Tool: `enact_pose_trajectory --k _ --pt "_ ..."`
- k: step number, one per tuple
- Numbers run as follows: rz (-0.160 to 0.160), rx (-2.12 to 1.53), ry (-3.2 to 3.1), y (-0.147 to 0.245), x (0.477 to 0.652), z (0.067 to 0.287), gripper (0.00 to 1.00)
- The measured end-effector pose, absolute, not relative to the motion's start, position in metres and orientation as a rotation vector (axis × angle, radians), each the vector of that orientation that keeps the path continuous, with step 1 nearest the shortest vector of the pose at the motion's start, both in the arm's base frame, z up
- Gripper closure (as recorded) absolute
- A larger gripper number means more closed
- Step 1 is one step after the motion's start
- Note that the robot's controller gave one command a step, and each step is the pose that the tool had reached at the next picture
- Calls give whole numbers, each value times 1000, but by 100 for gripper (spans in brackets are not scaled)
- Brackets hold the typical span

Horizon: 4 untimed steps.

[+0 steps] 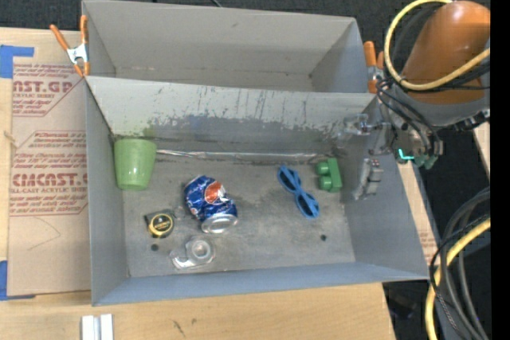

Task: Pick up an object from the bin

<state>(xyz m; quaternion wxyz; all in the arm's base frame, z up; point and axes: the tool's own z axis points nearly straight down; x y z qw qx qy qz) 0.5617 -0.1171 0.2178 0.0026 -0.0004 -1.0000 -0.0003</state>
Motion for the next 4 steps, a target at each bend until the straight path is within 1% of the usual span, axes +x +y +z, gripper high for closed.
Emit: enact_pose_trajectory --k 1,2,3,4 --pt "-3 37 -3137 -91 584 80 0" --pt "-1 -289 -3129 -71 574 72 0" --pt "1 -289 -3131 -72 574 73 100" --pt "2 -234 -3142 -70 554 181 100"
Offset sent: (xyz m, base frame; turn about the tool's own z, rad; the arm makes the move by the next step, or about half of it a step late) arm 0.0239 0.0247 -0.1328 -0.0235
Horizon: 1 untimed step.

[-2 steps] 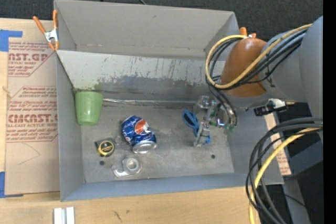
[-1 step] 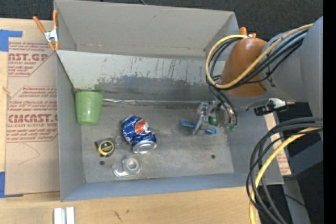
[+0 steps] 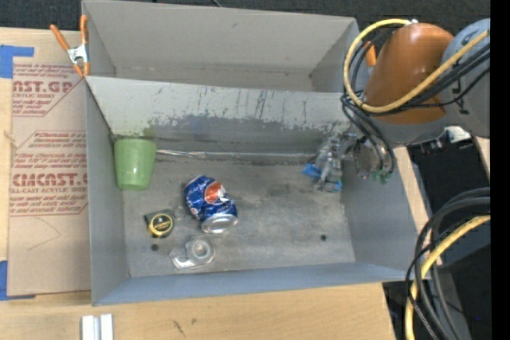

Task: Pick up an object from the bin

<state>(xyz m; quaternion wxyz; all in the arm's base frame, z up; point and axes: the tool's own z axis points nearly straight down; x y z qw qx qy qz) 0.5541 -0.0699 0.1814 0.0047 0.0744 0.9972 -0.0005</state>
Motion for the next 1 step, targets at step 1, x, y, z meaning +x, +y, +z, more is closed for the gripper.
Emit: enact_pose_trajectory --k 1 --pt "-3 -495 3096 -69 505 270 100"
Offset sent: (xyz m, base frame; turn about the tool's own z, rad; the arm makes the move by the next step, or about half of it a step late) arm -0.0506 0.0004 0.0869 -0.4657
